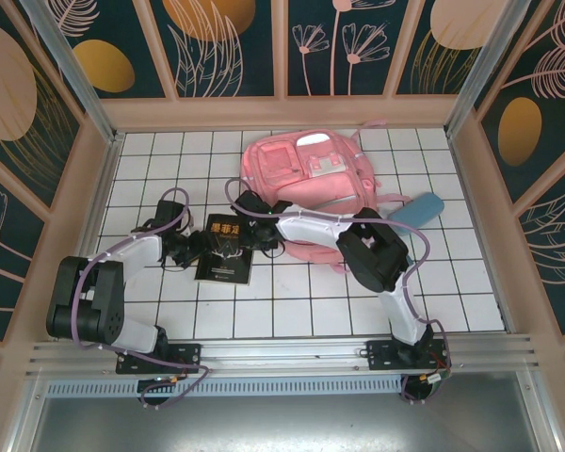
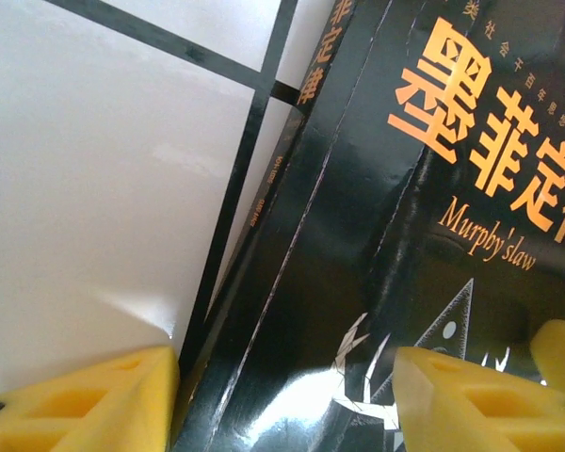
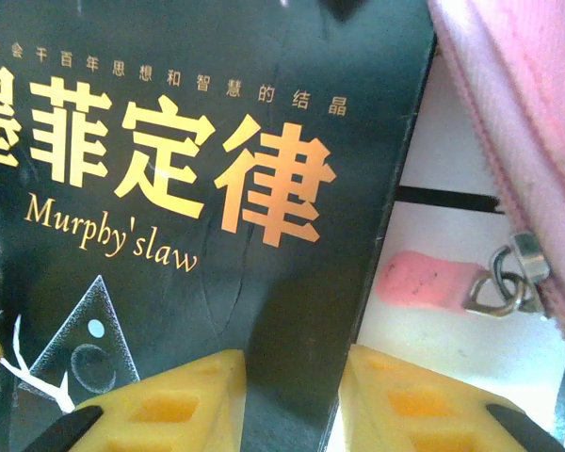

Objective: Pack the student bag

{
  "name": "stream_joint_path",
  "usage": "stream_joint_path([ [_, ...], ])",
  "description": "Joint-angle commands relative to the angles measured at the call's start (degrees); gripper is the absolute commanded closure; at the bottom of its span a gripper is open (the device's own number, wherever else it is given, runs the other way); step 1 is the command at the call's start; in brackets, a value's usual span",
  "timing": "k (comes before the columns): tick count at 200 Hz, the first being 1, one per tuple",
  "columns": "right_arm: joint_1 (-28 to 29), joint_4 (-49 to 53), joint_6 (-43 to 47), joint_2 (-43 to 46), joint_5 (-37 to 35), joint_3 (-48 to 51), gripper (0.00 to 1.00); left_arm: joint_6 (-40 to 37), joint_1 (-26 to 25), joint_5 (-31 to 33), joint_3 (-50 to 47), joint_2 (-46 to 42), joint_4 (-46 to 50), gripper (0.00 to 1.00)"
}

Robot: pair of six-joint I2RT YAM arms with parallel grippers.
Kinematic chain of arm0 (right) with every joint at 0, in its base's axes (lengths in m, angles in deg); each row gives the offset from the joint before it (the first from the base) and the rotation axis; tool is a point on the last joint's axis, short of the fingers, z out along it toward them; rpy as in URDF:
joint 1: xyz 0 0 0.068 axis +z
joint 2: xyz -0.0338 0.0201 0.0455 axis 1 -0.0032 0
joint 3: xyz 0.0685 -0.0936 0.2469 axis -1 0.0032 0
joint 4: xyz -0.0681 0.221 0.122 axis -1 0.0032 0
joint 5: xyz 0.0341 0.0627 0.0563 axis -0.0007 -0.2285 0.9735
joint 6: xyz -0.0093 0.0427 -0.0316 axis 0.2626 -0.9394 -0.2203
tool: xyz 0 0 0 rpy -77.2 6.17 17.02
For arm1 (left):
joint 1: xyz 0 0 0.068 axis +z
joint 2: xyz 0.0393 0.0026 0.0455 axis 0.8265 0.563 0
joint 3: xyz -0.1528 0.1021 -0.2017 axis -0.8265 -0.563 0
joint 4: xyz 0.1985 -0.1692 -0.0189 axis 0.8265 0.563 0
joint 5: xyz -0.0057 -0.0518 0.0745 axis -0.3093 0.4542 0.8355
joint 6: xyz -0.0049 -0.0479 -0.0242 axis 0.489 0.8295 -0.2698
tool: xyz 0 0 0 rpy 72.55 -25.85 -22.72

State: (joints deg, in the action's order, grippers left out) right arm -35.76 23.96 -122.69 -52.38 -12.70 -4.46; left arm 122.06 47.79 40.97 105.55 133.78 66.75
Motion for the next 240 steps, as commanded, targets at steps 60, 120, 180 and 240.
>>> stream_joint_path([
  [60, 0.26, -8.99, -5.57, 7.61, 10.44, 1.19, 0.72, 0.75, -0.89, -1.36, -0.87, 1.12, -2.19, 0.43],
  [120, -1.84, -14.28, -7.17, 9.4, 16.03, 5.0, 0.73, 0.48, -1.02, -0.51, -0.76, 1.31, -2.0, 0.43],
  [180, -1.81, -10.41, -5.65, 5.87, 12.16, 3.27, 0.76, 0.57, -1.09, -0.42, -0.54, 1.04, -1.82, 0.43],
  [240, -1.59, -8.79, -4.52, 4.2, 11.54, 1.66, 0.71, 0.59, -1.02, -0.42, 0.02, 0.68, -1.6, 0.43],
])
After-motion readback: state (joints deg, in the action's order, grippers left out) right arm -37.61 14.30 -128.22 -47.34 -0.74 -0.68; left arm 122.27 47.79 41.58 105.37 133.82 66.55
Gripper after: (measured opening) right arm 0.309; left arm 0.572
